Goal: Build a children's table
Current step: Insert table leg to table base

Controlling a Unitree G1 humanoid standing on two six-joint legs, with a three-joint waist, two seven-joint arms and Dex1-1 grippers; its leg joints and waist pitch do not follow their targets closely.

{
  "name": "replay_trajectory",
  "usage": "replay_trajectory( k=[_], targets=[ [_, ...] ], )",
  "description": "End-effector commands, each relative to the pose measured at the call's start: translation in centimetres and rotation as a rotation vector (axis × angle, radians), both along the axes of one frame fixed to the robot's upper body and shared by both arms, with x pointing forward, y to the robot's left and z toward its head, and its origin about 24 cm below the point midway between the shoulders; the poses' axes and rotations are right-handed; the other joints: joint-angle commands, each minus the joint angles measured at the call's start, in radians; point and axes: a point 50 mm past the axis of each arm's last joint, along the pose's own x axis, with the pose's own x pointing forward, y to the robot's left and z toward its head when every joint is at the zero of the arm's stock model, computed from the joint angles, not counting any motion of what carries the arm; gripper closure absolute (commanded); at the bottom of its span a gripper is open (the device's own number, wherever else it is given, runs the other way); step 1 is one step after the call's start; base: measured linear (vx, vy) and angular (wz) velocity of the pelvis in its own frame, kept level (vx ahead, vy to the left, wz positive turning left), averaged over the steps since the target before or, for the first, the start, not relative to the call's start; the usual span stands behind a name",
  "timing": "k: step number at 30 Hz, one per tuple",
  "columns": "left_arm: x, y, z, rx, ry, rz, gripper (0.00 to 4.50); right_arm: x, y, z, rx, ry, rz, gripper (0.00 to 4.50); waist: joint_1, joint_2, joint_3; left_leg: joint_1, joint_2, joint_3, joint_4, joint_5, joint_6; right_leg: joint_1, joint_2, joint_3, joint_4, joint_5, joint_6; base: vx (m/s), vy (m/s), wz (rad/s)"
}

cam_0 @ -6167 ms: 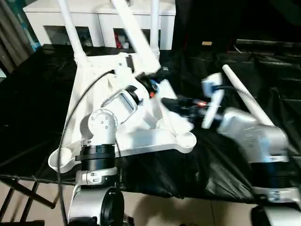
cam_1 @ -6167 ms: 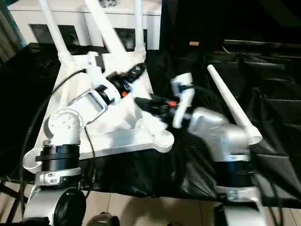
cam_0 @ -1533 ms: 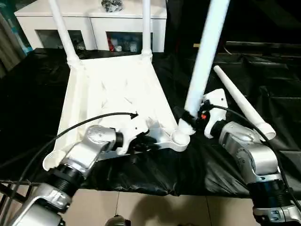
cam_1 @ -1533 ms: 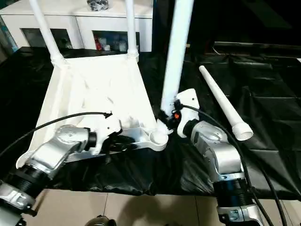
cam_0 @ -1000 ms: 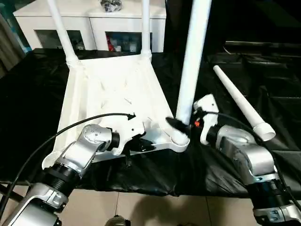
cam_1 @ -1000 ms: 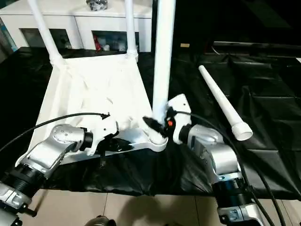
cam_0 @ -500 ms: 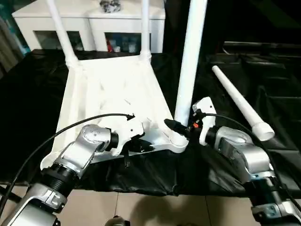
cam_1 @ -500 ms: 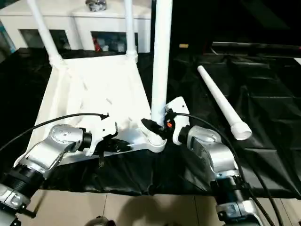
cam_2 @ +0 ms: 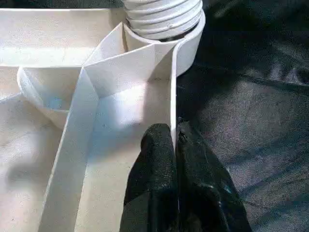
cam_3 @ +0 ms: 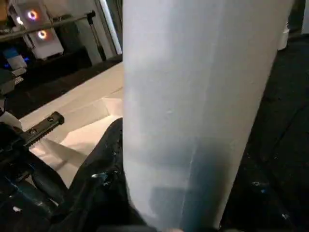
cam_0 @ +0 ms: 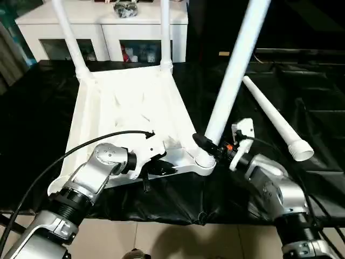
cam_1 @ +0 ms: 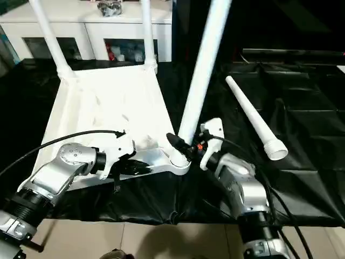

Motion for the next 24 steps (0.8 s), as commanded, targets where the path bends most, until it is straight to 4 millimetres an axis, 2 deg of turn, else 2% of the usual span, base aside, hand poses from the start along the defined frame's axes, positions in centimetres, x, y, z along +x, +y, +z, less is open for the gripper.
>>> replay_trajectory(
  k=[1,3,12,17,19,20,21,22,24],
  targets=[
    [0.4,0.7,0.7,-0.015,-0.024,0.032,4.50,-1.0,-1.4,-2.7,-0.073,0.085,-0.076,2.61,0.004,0.011,-0.062,0.026,0.037,-0.027,-0.084,-0.456,-0.032,0.031,-0.066,0.047,-0.100,-0.458,-0.152,0.000,0.000,0.00],
    [0.5,0.6,0.8,-0.019,-0.033,0.044,4.50,-1.6,-1.3,-3.1,-0.093,0.051,-0.091,2.61,0.005,0.008,-0.062,0.024,0.037,-0.028,-0.086,-0.459,-0.030,0.033,-0.067,0.045,-0.100,-0.464,-0.150,0.000,0.000,0.00],
    [0.6,0.6,0.9,-0.018,-0.038,0.060,4.50,-2.9,-1.5,-3.3,-0.071,0.003,-0.152,2.61,0.009,0.011,-0.057,0.027,0.037,-0.032,-0.090,-0.498,-0.028,0.027,-0.069,0.045,-0.112,-0.539,-0.119,0.000,0.000,0.00],
    [0.6,0.8,0.8,-0.007,-0.037,0.060,4.50,-3.1,-1.6,-3.0,-0.118,-0.015,-0.129,2.61,0.012,0.013,-0.062,0.023,0.040,-0.030,-0.095,-0.466,-0.022,0.032,-0.066,0.047,-0.104,-0.457,-0.140,0.000,0.000,0.00],
    [0.6,0.9,0.7,0.004,-0.040,0.058,4.50,-3.2,-1.3,-2.9,-0.170,-0.014,-0.076,2.61,0.011,0.001,-0.061,0.022,0.039,-0.027,-0.095,-0.456,-0.019,0.033,-0.065,0.048,-0.105,-0.460,-0.139,0.000,0.000,0.00],
    [0.5,0.9,0.6,0.006,-0.040,0.058,4.50,-3.3,-1.3,-2.9,-0.184,-0.005,-0.063,2.61,0.012,0.006,-0.059,0.023,0.038,-0.027,-0.095,-0.455,-0.018,0.032,-0.066,0.048,-0.105,-0.477,-0.135,0.000,0.000,0.00],
    [0.5,0.9,0.6,0.006,-0.041,0.060,4.50,-3.3,-1.2,-2.8,-0.198,-0.006,-0.038,2.61,0.010,-0.004,-0.058,0.021,0.037,-0.026,-0.095,-0.451,-0.015,0.032,-0.066,0.048,-0.108,-0.488,-0.129,0.000,0.000,0.00],
    [0.5,0.9,0.6,0.005,-0.040,0.061,4.50,-3.3,-1.1,-2.8,-0.209,0.000,-0.017,2.61,0.012,-0.001,-0.058,0.021,0.037,-0.027,-0.094,-0.450,-0.014,0.033,-0.068,0.048,-0.107,-0.502,-0.125,0.000,0.000,0.00],
    [0.5,0.9,0.6,0.004,-0.039,0.062,4.50,-3.3,-1.0,-2.7,-0.225,0.002,0.013,2.61,0.012,-0.003,-0.056,0.024,0.037,-0.028,-0.093,-0.449,-0.011,0.029,-0.069,0.047,-0.113,-0.548,-0.107,0.000,0.000,0.00]
  ],
)
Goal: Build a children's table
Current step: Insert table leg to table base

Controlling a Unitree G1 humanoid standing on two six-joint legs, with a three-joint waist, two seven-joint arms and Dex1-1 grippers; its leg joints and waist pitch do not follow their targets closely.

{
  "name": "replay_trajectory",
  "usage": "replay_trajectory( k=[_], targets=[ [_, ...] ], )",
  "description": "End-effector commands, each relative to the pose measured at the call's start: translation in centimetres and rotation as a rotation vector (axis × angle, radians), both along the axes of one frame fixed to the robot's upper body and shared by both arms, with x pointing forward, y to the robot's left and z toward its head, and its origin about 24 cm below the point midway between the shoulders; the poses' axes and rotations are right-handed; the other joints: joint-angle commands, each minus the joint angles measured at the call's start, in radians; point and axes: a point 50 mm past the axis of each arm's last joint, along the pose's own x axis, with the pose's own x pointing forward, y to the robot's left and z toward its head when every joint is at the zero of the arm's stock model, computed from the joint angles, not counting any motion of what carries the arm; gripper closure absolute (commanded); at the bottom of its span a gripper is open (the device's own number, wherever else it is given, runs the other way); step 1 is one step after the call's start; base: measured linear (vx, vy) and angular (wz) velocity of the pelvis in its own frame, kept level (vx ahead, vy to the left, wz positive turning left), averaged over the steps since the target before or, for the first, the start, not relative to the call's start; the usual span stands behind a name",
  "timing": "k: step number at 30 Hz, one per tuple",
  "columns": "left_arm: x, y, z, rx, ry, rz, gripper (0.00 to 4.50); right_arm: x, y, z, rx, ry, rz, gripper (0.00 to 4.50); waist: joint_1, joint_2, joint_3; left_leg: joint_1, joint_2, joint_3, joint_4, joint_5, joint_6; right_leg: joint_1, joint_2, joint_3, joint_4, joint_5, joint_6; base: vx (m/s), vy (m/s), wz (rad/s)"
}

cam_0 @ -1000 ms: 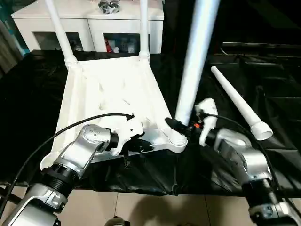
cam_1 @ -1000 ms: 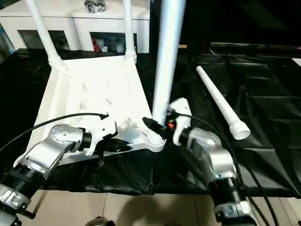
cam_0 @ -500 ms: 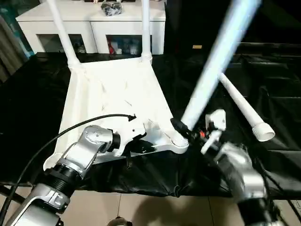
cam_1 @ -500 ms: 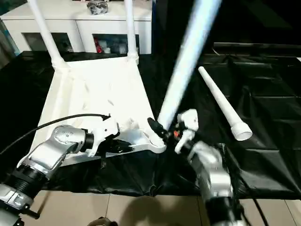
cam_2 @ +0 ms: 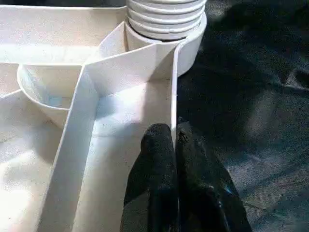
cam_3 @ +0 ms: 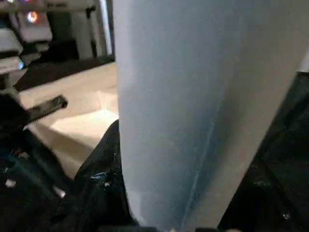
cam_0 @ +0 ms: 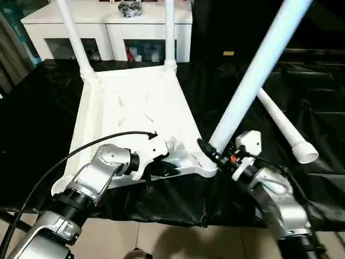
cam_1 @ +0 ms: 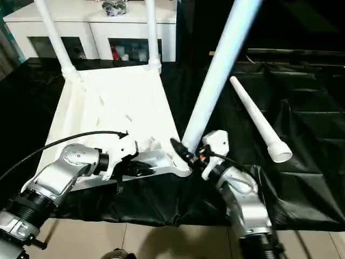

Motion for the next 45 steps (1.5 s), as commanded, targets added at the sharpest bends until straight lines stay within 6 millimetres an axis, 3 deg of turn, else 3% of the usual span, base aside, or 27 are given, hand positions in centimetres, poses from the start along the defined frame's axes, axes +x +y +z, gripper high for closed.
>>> replay_trajectory(
  k=[1,4,5,11,14,17,22,23,24,25,31,35,40,43,45],
  targets=[
    [0.5,1.2,0.7,0.010,-0.046,0.063,4.50,-0.9,-0.4,-2.4,-0.086,0.140,0.034,2.61,0.001,-0.010,-0.053,0.025,0.038,-0.027,-0.085,-0.449,-0.009,0.026,-0.070,0.047,-0.107,-0.568,-0.099,0.000,0.000,0.00],
    [0.4,1.2,0.7,0.011,-0.046,0.061,4.50,-0.8,-0.2,-2.0,-0.095,0.144,0.081,2.61,0.001,-0.011,-0.053,0.024,0.039,-0.028,-0.085,-0.446,-0.008,0.025,-0.071,0.047,-0.109,-0.584,-0.089,0.000,0.000,0.00],
    [0.4,1.2,0.7,0.011,-0.046,0.060,4.50,-0.9,-0.1,-1.9,-0.102,0.152,0.109,2.61,0.000,-0.020,-0.055,0.023,0.041,-0.027,-0.087,-0.436,-0.006,0.026,-0.069,0.046,-0.108,-0.568,-0.090,0.000,0.000,0.00],
    [0.1,1.6,1.0,0.020,-0.043,0.029,4.50,0.3,0.6,-1.6,-0.168,0.175,0.222,2.61,-0.002,-0.015,-0.059,0.018,0.042,-0.026,-0.089,-0.416,-0.010,0.030,-0.068,0.049,-0.097,-0.482,-0.117,0.000,0.000,0.00],
    [0.1,1.6,1.2,0.027,-0.042,0.001,4.50,1.2,1.2,-0.9,-0.172,0.171,0.266,2.61,-0.013,-0.019,-0.057,0.018,0.039,-0.027,-0.089,-0.433,-0.012,0.032,-0.067,0.047,-0.098,-0.500,-0.122,0.000,0.000,0.00],
    [-0.1,1.6,1.4,0.038,-0.041,-0.029,4.50,1.6,1.6,-0.6,-0.184,0.180,0.322,2.61,-0.013,-0.026,-0.055,0.021,0.039,-0.025,-0.087,-0.429,-0.010,0.028,-0.068,0.048,-0.103,-0.529,-0.115,0.000,0.000,0.00],
    [-0.3,1.7,1.6,0.065,-0.037,-0.075,4.50,1.4,1.9,-0.7,-0.232,0.197,0.430,2.61,-0.013,-0.025,-0.055,0.017,0.042,-0.026,-0.090,-0.416,-0.008,0.030,-0.066,0.050,-0.094,-0.483,-0.130,0.000,0.000,0.00],
    [-0.3,1.8,1.6,0.074,-0.037,-0.088,4.50,1.3,1.9,-0.8,-0.241,0.198,0.455,2.61,-0.012,-0.037,-0.053,0.022,0.043,-0.022,-0.090,-0.416,-0.006,0.025,-0.065,0.052,-0.097,-0.475,-0.132,0.000,0.000,0.00],
    [-0.3,1.8,1.6,0.074,-0.037,-0.089,4.50,1.3,1.9,-0.8,-0.242,0.198,0.457,2.61,-0.009,-0.032,-0.054,0.024,0.044,-0.023,-0.089,-0.412,-0.006,0.026,-0.067,0.053,-0.093,-0.468,-0.137,0.000,0.000,0.00],
    [-0.4,2.0,1.8,0.086,-0.034,-0.117,4.50,1.0,2.0,-0.9,-0.249,0.192,0.501,2.61,-0.007,-0.037,-0.053,0.021,0.045,-0.023,-0.091,-0.405,-0.005,0.028,-0.069,0.053,-0.092,-0.461,-0.141,0.000,0.000,0.00],
    [-0.6,3.1,2.0,0.110,-0.014,-0.165,4.50,0.5,2.4,-1.3,-0.260,0.181,0.579,2.61,-0.007,-0.036,-0.050,0.024,0.046,-0.023,-0.096,-0.427,-0.013,0.026,-0.066,0.055,-0.088,-0.422,-0.160,0.000,0.000,0.00],
    [-0.3,3.6,2.1,0.114,-0.016,-0.139,4.50,0.7,2.7,-1.4,-0.250,0.166,0.565,2.61,-0.008,-0.032,-0.046,0.027,0.046,-0.025,-0.097,-0.466,-0.028,0.024,-0.068,0.055,-0.093,-0.468,-0.156,0.000,0.000,0.00],
    [0.3,3.4,2.4,0.085,-0.046,-0.062,4.50,1.7,2.8,-1.1,-0.225,0.125,0.455,2.61,-0.010,-0.036,-0.042,0.030,0.044,-0.028,-0.097,-0.491,-0.035,0.022,-0.072,0.053,-0.103,-0.545,-0.134,0.000,0.000,0.00],
    [1.1,2.9,2.8,0.039,-0.064,0.044,4.50,3.0,2.7,-1.0,-0.217,0.095,0.296,2.61,-0.016,-0.037,-0.039,0.037,0.039,-0.037,-0.093,-0.531,-0.050,0.022,-0.077,0.039,-0.119,-0.688,-0.082,0.000,0.000,0.00],
    [1.6,2.4,3.1,0.019,-0.087,0.143,4.50,4.2,2.7,-0.9,-0.190,0.077,0.143,2.61,-0.023,-0.036,-0.039,0.033,0.039,-0.042,-0.094,-0.539,-0.059,0.027,-0.077,0.030,-0.122,-0.714,-0.064,0.000,0.000,0.00]
  ],
)
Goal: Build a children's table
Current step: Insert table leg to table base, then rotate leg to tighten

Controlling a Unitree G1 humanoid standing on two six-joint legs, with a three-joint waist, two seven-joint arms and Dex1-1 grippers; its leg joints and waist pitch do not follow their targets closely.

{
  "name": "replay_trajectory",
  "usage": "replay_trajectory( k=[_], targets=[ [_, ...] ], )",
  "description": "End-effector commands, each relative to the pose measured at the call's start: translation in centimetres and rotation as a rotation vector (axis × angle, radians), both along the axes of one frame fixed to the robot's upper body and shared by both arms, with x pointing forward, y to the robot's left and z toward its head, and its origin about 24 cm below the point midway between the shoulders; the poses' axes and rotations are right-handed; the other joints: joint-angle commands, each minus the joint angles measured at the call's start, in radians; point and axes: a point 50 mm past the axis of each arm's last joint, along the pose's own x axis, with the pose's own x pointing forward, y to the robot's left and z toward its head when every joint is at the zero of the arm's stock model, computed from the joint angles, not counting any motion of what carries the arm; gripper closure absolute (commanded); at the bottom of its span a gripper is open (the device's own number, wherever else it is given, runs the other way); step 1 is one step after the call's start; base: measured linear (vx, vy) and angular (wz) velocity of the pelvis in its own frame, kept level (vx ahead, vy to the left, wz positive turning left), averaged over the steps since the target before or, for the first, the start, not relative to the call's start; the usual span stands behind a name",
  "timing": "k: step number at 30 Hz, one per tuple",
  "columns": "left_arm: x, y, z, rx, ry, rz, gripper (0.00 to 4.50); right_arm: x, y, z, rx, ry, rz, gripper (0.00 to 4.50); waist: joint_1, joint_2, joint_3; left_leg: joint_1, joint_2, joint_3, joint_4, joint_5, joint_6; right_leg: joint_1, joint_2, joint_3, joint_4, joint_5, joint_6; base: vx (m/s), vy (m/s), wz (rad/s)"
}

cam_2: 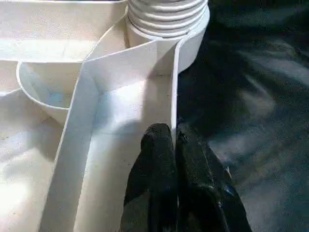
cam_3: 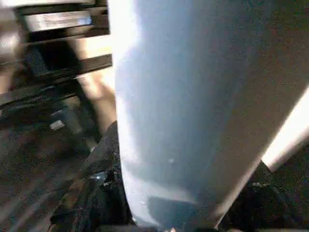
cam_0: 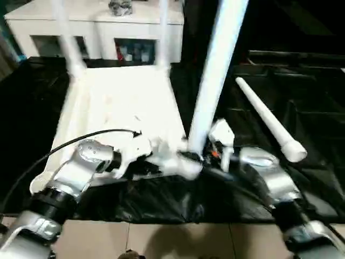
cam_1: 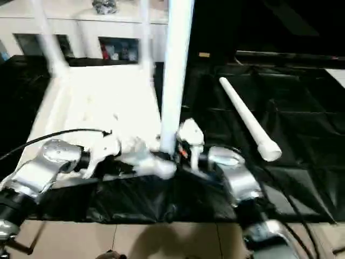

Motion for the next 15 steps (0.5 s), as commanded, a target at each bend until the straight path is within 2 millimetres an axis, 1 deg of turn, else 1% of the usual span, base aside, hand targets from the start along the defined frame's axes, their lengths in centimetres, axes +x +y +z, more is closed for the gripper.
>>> replay_trajectory(
  k=[1,2,3,4,5,6,7,8,9,10,11,12,13,14,15],
  targets=[
    [1.2,-0.6,2.3,-0.052,-0.093,0.063,4.50,0.3,-0.7,-1.8,-0.061,0.054,-0.131,2.61,-0.006,0.011,-0.045,0.022,0.040,-0.042,-0.084,-0.552,-0.062,0.028,-0.077,0.029,-0.116,-0.701,-0.064,0.000,0.000,0.00],
    [1.5,-1.5,2.5,-0.054,-0.134,0.142,4.50,1.1,-0.2,-2.3,-0.072,0.070,-0.250,2.61,-0.013,0.025,-0.048,0.019,0.045,-0.048,-0.090,-0.580,-0.070,0.036,-0.073,0.022,-0.111,-0.655,-0.073,0.000,0.000,0.00],
    [1.5,-2.1,2.6,-0.049,-0.152,0.178,4.50,1.4,0.0,-2.5,-0.079,0.079,-0.302,2.61,-0.021,0.023,-0.048,0.015,0.048,-0.050,-0.094,-0.590,-0.075,0.039,-0.070,0.019,-0.108,-0.620,-0.082,-0.035,0.035,-0.19],
    [1.5,-2.6,2.6,-0.045,-0.163,0.211,4.50,1.6,0.3,-2.7,-0.089,0.087,-0.346,2.61,-0.028,0.023,-0.047,0.015,0.048,-0.053,-0.097,-0.612,-0.076,0.042,-0.069,0.013,-0.106,-0.592,-0.086,0.000,0.000,0.00],
    [1.5,-3.1,2.6,-0.040,-0.171,0.236,4.50,1.8,0.5,-2.9,-0.101,0.092,-0.382,2.61,-0.030,0.023,-0.047,0.024,0.044,-0.050,-0.091,-0.614,-0.071,0.036,-0.072,0.014,-0.114,-0.589,-0.091,0.000,0.000,0.00],
    [1.4,-4.0,2.7,-0.052,-0.180,0.278,4.50,2.1,0.9,-3.2,-0.104,0.115,-0.435,2.61,-0.030,0.031,-0.047,0.025,0.042,-0.048,-0.089,-0.614,-0.069,0.035,-0.073,0.014,-0.115,-0.588,-0.093,0.000,0.000,0.00],
    [1.4,-4.0,2.7,-0.052,-0.180,0.278,4.50,2.1,0.9,-3.2,-0.104,0.115,-0.435,2.61,-0.036,0.027,-0.047,0.022,0.041,-0.047,-0.089,-0.607,-0.063,0.037,-0.072,0.013,-0.118,-0.577,-0.096,0.000,0.000,0.00],
    [0.8,-6.3,2.7,-0.085,-0.185,0.296,4.50,2.5,1.7,-3.6,-0.071,0.180,-0.513,2.61,-0.036,0.024,-0.047,0.022,0.039,-0.045,-0.088,-0.594,-0.054,0.037,-0.071,0.014,-0.120,-0.568,-0.095,0.000,0.000,0.00],
    [0.6,-7.0,2.7,-0.087,-0.190,0.289,4.50,2.6,1.9,-3.6,-0.059,0.202,-0.529,2.61,-0.041,0.017,-0.049,0.022,0.042,-0.043,-0.087,-0.582,-0.053,0.036,-0.073,0.019,-0.116,-0.552,-0.106,0.000,0.000,0.00],
    [0.5,-7.2,2.6,-0.086,-0.193,0.283,4.50,2.6,2.0,-3.6,-0.054,0.210,-0.531,2.61,-0.040,0.021,-0.046,0.025,0.039,-0.042,-0.085,-0.571,-0.045,0.034,-0.071,0.017,-0.121,-0.558,-0.108,0.000,0.000,0.00],
    [0.3,-7.6,2.5,-0.084,-0.193,0.263,4.50,2.6,2.2,-3.6,-0.055,0.213,-0.530,2.61,-0.039,0.019,-0.046,0.026,0.037,-0.039,-0.083,-0.561,-0.040,0.031,-0.071,0.019,-0.123,-0.554,-0.106,0.000,0.000,0.00],
    [0.2,-7.8,2.4,-0.082,-0.190,0.253,4.50,2.7,2.4,-3.6,-0.059,0.210,-0.528,2.61,-0.040,0.020,-0.048,0.017,0.036,-0.040,-0.085,-0.544,-0.033,0.036,-0.072,0.022,-0.116,-0.534,-0.112,0.000,0.000,0.00],
    [0.1,-7.9,2.3,-0.079,-0.192,0.254,4.50,2.7,2.5,-3.7,-0.064,0.213,-0.520,2.61,-0.039,0.019,-0.051,0.012,0.037,-0.038,-0.087,-0.526,-0.030,0.039,-0.069,0.024,-0.112,-0.502,-0.116,0.000,0.000,0.00],
    [0.1,-7.9,2.2,-0.070,-0.192,0.261,4.50,2.7,2.7,-3.7,-0.069,0.211,-0.517,2.61,-0.035,0.018,-0.053,0.017,0.038,-0.034,-0.085,-0.511,-0.027,0.034,-0.069,0.029,-0.108,-0.469,-0.132,0.000,0.000,0.00],
    [0.1,-8.0,2.1,-0.062,-0.191,0.274,4.50,2.7,2.8,-3.7,-0.072,0.212,-0.518,2.61,-0.035,0.018,-0.053,0.017,0.037,-0.033,-0.085,-0.502,-0.025,0.034,-0.069,0.030,-0.107,-0.458,-0.139,0.000,0.000,0.00]
  ],
)
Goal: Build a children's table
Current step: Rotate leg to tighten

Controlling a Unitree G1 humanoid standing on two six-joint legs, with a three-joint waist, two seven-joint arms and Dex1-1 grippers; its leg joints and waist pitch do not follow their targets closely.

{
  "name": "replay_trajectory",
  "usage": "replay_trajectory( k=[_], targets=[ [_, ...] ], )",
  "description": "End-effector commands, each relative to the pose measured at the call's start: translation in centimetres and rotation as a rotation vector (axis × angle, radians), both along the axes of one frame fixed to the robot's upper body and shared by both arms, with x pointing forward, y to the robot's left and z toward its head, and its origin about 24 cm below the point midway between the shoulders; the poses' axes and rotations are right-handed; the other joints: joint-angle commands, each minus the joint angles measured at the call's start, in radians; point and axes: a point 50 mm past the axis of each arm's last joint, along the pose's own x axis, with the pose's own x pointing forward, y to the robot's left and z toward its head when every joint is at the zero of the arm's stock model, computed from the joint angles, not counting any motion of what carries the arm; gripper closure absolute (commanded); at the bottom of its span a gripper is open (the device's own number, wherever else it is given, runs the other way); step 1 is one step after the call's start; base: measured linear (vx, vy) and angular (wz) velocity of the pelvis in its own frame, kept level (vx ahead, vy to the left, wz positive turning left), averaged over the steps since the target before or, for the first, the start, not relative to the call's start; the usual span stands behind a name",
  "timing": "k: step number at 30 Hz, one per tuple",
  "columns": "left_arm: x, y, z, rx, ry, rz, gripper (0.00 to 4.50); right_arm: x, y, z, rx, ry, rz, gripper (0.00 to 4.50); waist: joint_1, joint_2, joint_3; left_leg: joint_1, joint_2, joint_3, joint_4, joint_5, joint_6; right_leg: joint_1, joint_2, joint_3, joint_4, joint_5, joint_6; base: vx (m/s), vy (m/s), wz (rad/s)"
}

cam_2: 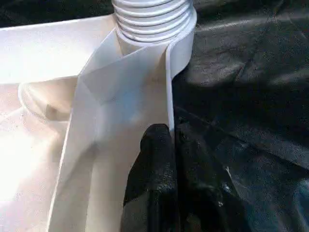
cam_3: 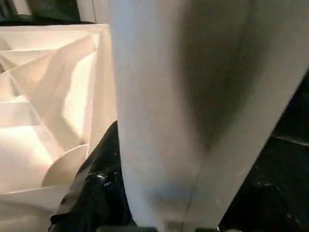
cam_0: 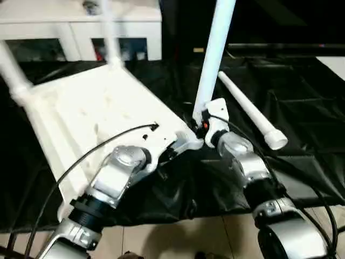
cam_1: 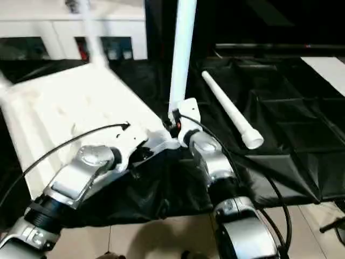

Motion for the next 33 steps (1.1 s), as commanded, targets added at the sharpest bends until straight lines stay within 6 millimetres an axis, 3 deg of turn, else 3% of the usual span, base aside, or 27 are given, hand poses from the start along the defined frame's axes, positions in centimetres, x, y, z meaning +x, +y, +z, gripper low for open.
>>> replay_trajectory(
  k=[1,10,11,15,16,20,28,33],
  targets=[
    [-0.1,-1.8,2.1,-0.042,-0.086,-0.056,4.50,-1.5,0.7,-3.9,-0.051,0.182,0.017,2.61,0.010,0.007,-0.060,0.014,0.036,-0.021,-0.082,-0.485,-0.020,0.035,-0.067,0.049,-0.077,-0.451,-0.139,0.000,0.000,0.00],
    [-0.3,-1.1,1.8,-0.019,-0.076,-0.066,4.50,-1.0,0.9,-3.5,-0.039,0.171,0.008,2.61,0.008,0.008,-0.057,0.016,0.036,-0.021,-0.084,-0.479,-0.018,0.036,-0.064,0.044,-0.081,-0.486,-0.123,0.000,0.000,0.00],
    [-0.3,-1.1,1.8,-0.019,-0.076,-0.066,4.50,-1.0,0.9,-3.5,-0.039,0.171,0.008,2.26,0.007,0.008,-0.057,0.017,0.036,-0.021,-0.083,-0.485,-0.019,0.035,-0.063,0.044,-0.082,-0.489,-0.121,0.000,0.000,0.00],
    [-0.4,-1.0,1.8,-0.024,-0.067,-0.077,4.50,-0.8,1.0,-3.1,-0.002,0.169,0.018,1.89,0.006,0.007,-0.057,0.017,0.036,-0.022,-0.084,-0.488,-0.017,0.035,-0.064,0.045,-0.082,-0.491,-0.122,0.000,0.000,0.00],
    [-0.5,-1.0,1.8,-0.025,-0.064,-0.081,4.50,-0.7,1.1,-3.0,0.001,0.164,0.023,1.87,0.009,0.007,-0.059,0.022,0.036,-0.019,-0.082,-0.476,-0.015,0.032,-0.066,0.048,-0.082,-0.482,-0.132,0.000,0.000,0.00],
    [-0.7,-1.0,1.8,-0.037,-0.058,-0.106,4.50,-0.3,1.0,-2.2,0.014,0.136,0.046,1.52,0.016,0.006,-0.062,0.011,0.038,-0.015,-0.083,-0.407,-0.007,0.040,-0.062,0.051,-0.067,-0.391,-0.159,0.000,0.000,0.00],
    [-0.9,-0.5,1.9,-0.064,-0.057,-0.171,4.50,0.0,0.3,-0.9,0.006,0.075,0.131,0.84,0.028,0.006,-0.068,0.008,0.037,-0.007,-0.074,-0.336,0.008,0.041,-0.062,0.057,-0.055,-0.322,-0.191,0.000,0.000,0.00],
    [-1.3,1.4,1.9,-0.089,-0.036,-0.316,4.50,-0.8,-1.2,-0.1,-0.065,0.008,0.330,0.68,0.046,0.007,-0.079,0.004,0.036,-0.003,-0.065,-0.237,0.032,0.049,-0.057,0.057,-0.038,-0.212,-0.205,0.000,0.000,0.00]
  ],
)
